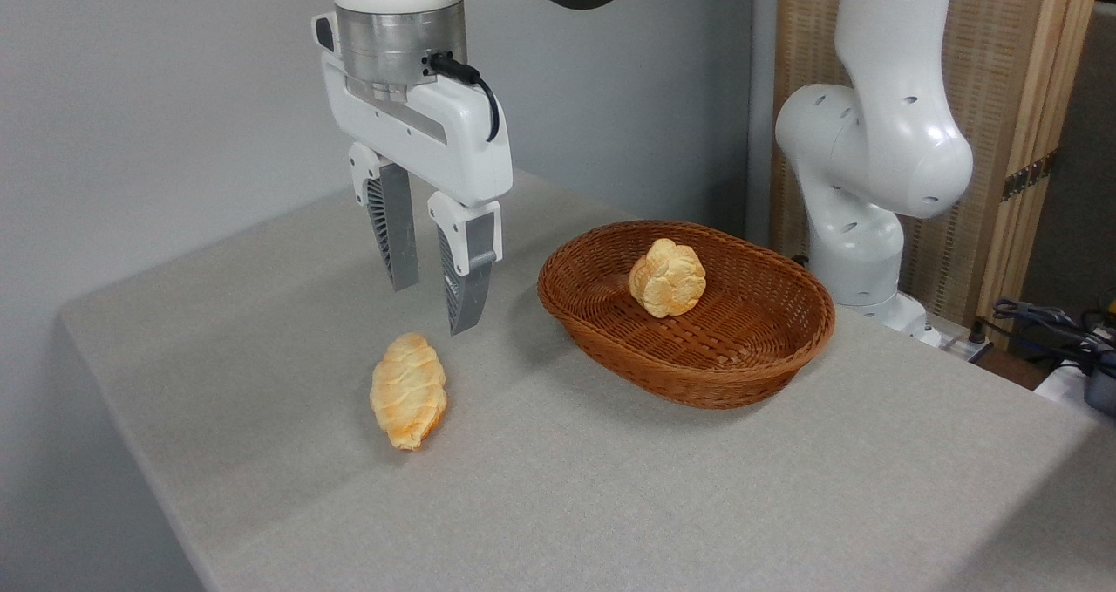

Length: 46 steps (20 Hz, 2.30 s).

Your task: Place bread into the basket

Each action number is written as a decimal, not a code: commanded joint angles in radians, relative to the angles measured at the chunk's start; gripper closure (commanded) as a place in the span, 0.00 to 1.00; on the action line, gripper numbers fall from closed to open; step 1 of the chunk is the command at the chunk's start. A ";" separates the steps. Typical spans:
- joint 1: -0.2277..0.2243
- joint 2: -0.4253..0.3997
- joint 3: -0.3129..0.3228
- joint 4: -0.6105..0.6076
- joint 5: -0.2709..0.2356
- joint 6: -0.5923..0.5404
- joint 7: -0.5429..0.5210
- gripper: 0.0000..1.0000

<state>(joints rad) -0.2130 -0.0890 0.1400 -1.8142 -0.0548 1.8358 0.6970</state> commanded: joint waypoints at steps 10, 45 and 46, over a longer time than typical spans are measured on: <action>-0.012 0.011 0.006 0.016 0.000 -0.009 -0.010 0.00; -0.022 0.023 0.001 0.015 -0.002 -0.049 -0.011 0.00; -0.023 0.026 0.001 0.015 -0.003 -0.062 -0.008 0.00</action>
<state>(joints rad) -0.2264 -0.0681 0.1380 -1.8142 -0.0548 1.8169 0.6970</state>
